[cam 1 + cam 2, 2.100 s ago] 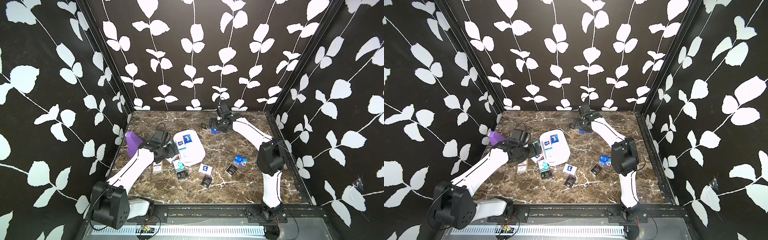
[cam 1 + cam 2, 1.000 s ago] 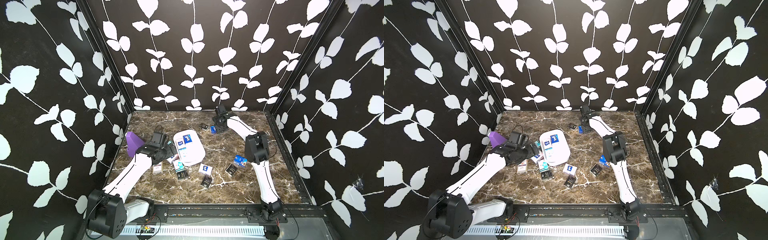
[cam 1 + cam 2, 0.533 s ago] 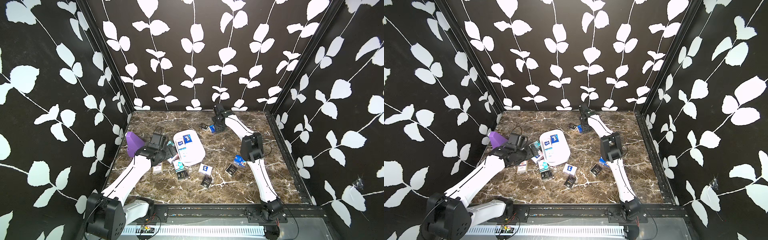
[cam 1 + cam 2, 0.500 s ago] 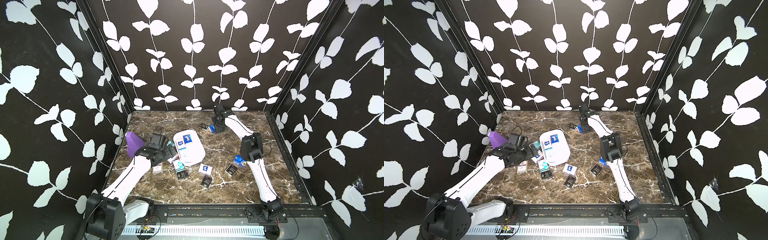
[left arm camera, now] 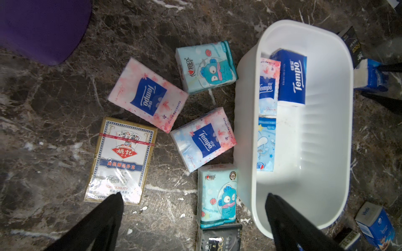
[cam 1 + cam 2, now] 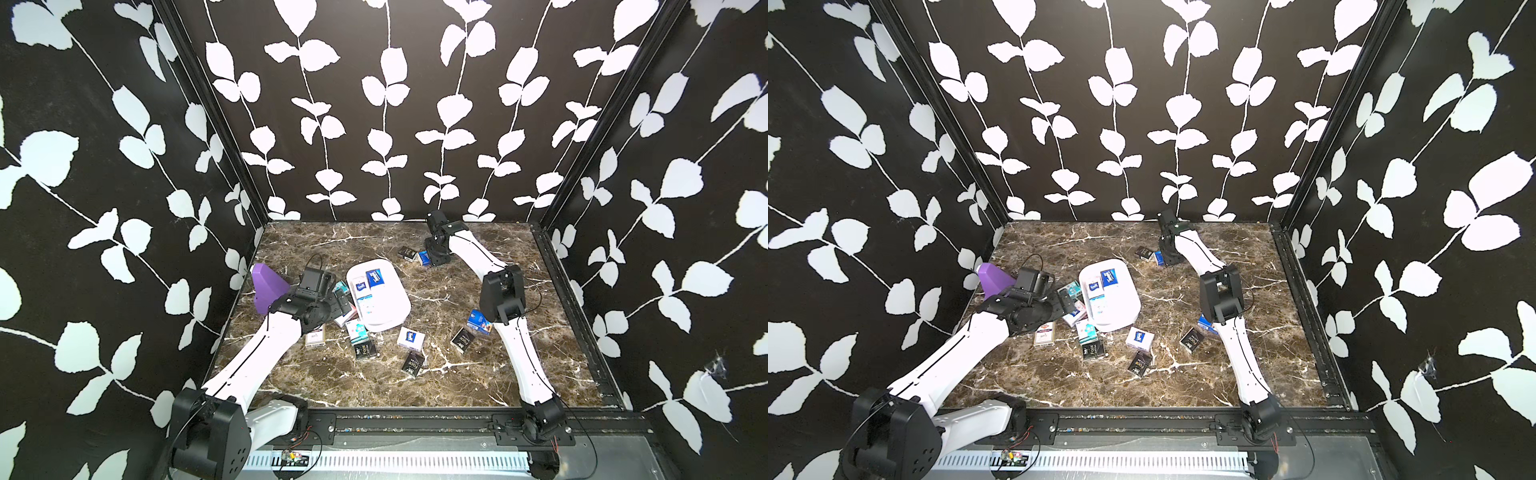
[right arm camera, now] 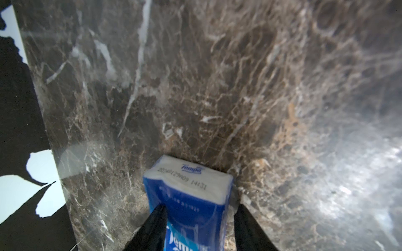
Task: Put the pocket tissues into the storage box
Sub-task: Pick up the pocket tissues from the center of the board, then place the pocket tissues in the storage box.
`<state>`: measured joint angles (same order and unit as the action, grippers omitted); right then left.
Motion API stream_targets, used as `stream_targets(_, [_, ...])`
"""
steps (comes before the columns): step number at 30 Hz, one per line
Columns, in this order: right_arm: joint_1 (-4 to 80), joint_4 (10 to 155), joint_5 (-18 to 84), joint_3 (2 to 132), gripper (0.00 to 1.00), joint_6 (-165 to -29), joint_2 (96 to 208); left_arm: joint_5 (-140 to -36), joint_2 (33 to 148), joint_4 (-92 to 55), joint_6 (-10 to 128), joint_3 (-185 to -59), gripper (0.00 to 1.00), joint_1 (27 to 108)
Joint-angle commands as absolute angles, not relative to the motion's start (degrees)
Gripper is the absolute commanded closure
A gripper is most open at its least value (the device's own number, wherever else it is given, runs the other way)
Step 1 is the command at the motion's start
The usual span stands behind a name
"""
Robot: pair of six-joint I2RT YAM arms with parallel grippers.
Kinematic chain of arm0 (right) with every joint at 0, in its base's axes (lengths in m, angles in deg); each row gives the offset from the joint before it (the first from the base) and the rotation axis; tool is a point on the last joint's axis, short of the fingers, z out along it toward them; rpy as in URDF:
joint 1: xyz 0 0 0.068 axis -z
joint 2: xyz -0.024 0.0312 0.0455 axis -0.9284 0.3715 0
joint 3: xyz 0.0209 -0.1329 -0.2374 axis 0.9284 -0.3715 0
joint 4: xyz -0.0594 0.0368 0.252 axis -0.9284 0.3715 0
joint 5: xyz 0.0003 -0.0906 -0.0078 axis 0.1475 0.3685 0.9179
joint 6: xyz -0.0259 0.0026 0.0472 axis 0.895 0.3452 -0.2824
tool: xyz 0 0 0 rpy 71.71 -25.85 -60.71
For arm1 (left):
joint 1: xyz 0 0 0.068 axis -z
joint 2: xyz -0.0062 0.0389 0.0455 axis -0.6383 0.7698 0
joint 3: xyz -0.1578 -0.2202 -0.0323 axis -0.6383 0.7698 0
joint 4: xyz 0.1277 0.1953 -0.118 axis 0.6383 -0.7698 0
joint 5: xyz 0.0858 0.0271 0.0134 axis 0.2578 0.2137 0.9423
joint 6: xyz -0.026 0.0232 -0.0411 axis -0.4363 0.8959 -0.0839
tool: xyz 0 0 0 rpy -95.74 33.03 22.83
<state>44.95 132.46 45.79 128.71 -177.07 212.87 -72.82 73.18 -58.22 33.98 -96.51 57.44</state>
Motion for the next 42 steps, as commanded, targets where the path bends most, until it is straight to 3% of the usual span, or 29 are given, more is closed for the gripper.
stream_targets(1, [44.9, 133.5, 46.4, 128.4, 0.57, -175.8, 214.6, -71.9, 71.9, -59.9, 35.3, -96.1, 0.01, 56.9])
stream_targets(7, [45.0, 126.1, 47.8, 120.4, 0.78, -170.0, 208.8, -72.2, 72.6, -59.8, 35.9, -97.0, 0.01, 56.8])
stream_targets(16, [45.3, 107.1, 41.4, 92.1, 0.81, -156.8, 190.6, -74.7, 74.8, -57.5, 35.9, -97.7, 0.01, 56.7])
stream_targets(24, [45.4, 107.7, 31.2, 77.7, 0.81, -138.1, 178.1, -76.8, 77.8, -57.4, 37.8, -100.3, 0.01, 56.5])
stream_targets(32, [44.1, 113.5, 22.4, 78.0, 0.81, -123.1, 172.8, -77.0, 79.0, -58.4, 39.6, -102.7, 0.01, 56.4])
stream_targets(42, [35.2, 129.4, 20.9, 97.0, 0.8, -108.2, 180.9, -76.5, 77.5, -58.9, 38.0, -101.4, 0.01, 56.4])
